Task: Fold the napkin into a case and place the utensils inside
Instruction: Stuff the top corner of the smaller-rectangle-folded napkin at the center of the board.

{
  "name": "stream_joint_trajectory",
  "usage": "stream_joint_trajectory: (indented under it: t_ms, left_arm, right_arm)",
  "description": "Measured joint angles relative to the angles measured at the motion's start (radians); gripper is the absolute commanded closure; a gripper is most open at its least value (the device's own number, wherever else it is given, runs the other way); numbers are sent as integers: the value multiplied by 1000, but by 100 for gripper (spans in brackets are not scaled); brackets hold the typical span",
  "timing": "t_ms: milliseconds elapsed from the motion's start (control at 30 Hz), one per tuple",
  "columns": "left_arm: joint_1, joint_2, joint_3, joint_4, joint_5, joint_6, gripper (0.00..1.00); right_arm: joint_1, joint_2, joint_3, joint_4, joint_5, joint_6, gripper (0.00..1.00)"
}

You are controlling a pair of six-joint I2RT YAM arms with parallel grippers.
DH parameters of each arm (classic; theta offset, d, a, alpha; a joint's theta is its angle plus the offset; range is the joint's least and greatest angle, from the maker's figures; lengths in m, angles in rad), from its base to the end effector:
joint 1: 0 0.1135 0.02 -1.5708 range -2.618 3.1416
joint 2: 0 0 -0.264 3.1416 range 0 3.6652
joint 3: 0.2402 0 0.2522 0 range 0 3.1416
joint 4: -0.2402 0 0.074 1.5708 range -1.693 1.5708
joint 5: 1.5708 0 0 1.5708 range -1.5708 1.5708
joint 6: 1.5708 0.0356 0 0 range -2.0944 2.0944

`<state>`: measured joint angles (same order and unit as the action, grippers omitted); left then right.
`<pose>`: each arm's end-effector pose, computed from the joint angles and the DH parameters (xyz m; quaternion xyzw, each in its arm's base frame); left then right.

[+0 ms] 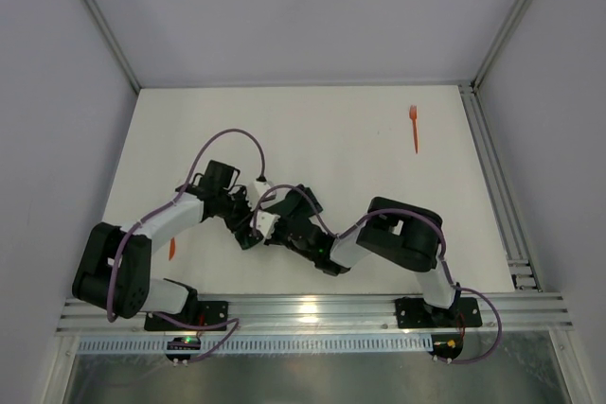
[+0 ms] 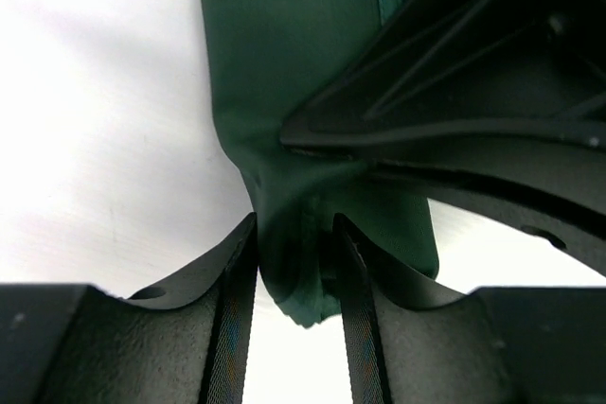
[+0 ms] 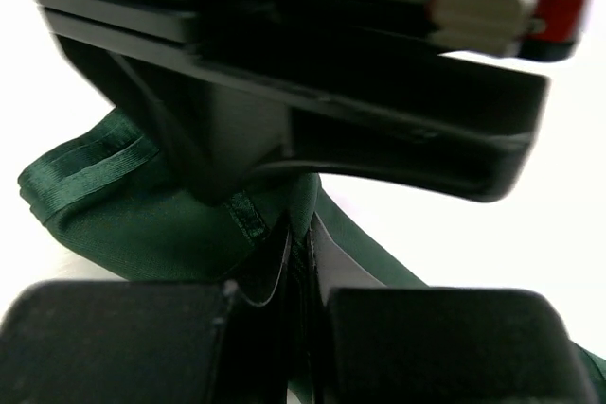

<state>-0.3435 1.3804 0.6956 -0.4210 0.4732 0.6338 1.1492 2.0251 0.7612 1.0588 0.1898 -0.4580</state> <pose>0.2253 -0.0978 0.1698 0.4918 0.8099 -0.1933 0.2546 0.1591 0.3383 0.1131 -0.5144 0.5791 0.1436 0.6159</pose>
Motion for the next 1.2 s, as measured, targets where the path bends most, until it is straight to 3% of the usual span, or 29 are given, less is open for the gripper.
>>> stream_joint_trajectory:
  t_ms: [133, 267, 300, 633, 733, 767, 1000, 1067, 1133, 1200]
  left_arm:
    - [0, 0, -6, -23, -21, 6, 69]
    - [0, 0, -7, -10, -69, -15, 100]
    - [0, 2, -7, -5, -78, -27, 100]
    - [0, 93, 53, 18, -96, -80, 98]
    - [-1, 93, 53, 11, -88, -79, 79]
    - [-1, 93, 53, 5, -84, -76, 69]
    - [21, 59, 53, -66, -44, -13, 62]
    - [21, 42, 54, -87, -38, 3, 76]
    - [21, 31, 53, -96, -35, 8, 100]
    - [20, 27, 53, -96, -31, 4, 100]
  right_arm:
    - [8, 0, 1, 0, 53, -23, 96]
    - [11, 0, 4, 0, 83, -46, 96]
    - [13, 0, 4, 0, 86, -53, 96]
    - [41, 0, -22, 3, 92, -152, 96]
    - [72, 0, -30, 3, 92, -201, 96]
    - [80, 0, -32, 3, 91, -208, 96]
    - [119, 7, -42, 10, 101, -229, 96]
    - [120, 7, -42, 11, 103, -228, 96]
    - [120, 7, -42, 16, 108, -228, 96]
    - [120, 7, -40, 24, 124, -229, 96]
